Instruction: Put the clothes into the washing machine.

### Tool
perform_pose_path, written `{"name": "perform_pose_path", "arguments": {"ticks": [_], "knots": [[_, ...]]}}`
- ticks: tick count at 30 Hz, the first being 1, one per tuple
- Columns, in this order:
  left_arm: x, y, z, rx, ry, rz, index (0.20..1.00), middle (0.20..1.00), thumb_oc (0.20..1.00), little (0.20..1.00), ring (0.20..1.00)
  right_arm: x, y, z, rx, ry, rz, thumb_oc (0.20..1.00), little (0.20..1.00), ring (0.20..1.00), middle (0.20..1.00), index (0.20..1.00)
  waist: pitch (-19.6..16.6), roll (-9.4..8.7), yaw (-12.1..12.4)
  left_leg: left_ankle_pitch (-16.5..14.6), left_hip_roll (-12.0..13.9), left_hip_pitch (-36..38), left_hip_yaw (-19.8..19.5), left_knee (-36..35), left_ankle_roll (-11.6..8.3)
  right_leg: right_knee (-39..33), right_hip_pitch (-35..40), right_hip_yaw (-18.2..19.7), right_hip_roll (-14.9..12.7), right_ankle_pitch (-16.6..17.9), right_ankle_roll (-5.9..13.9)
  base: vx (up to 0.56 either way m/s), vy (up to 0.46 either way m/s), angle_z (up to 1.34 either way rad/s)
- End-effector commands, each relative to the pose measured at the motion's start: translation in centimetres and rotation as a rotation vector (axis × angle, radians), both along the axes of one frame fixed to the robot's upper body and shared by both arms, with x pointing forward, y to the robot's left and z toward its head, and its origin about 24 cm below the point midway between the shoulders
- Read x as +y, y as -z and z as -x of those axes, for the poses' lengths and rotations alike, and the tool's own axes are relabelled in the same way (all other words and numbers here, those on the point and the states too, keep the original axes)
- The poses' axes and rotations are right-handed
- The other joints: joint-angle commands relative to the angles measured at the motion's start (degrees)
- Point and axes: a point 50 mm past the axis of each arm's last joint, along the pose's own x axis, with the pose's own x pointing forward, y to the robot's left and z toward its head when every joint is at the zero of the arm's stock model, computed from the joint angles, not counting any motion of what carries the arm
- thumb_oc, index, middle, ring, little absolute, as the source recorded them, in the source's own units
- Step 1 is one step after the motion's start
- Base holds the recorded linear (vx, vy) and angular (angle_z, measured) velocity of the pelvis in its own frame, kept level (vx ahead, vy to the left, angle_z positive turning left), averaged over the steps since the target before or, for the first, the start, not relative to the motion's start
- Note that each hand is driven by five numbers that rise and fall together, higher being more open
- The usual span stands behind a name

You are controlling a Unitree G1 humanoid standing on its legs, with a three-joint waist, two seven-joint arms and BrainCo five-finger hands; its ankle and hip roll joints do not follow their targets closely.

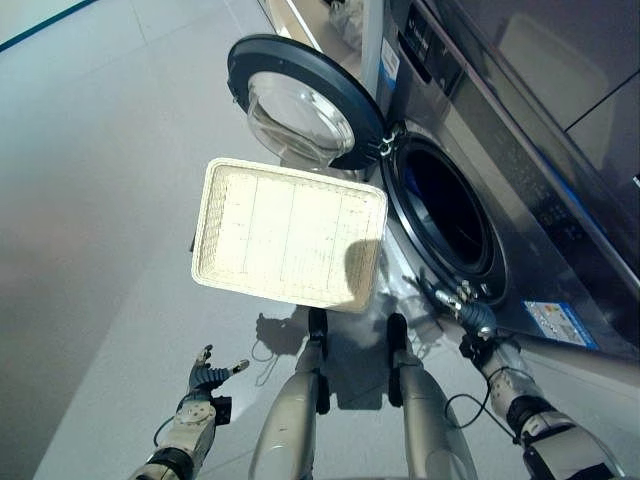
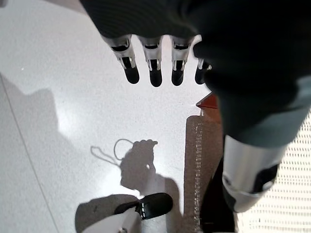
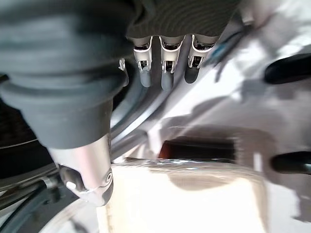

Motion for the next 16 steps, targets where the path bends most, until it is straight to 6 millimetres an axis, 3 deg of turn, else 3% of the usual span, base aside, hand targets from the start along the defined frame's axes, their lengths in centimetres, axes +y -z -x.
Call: {"name": "perform_pose_path", "arguments": {"ticks": [1,10,16], "knots": [[-0.2,1.1,1.6,0.049,0.053,0.057,1.0,1.0,1.0,1.0,1.0,0.2,2.0,2.3,0.097,-0.025,-0.01,1.0,1.0,1.0,1.0,1.0,-5.9,-3.39,1.5,-4.8,-2.8,3.2,0.5,1.3,-1.86,-7.6,3.2,-0.8,-1.0,6.0,2.46,0.07,-0.013,0.11],[-2.0,4.0,6.8,0.245,0.136,0.358,1.0,1.0,1.0,1.0,1.0,1.3,7.4,10.8,0.54,-0.257,0.128,1.0,1.0,1.0,1.0,1.0,-15.9,-5.9,1.6,-7.5,-3.6,13.9,0.0,1.2,-1.04,-10.2,15.4,-1.9,0.0,4.4,1.7,0.17,0.011,0.1],[-2.7,4.6,8.1,0.307,0.141,0.396,1.0,1.0,1.0,1.0,1.0,1.7,8.8,13.8,0.751,-0.399,0.234,1.0,1.0,1.0,1.0,1.0,-19.7,-6.1,1.6,-8.4,-3.6,18.2,-0.3,-0.7,-0.72,-12.1,19.4,-1.5,0.8,3.9,1.59,0.12,0.004,0.0]]}}
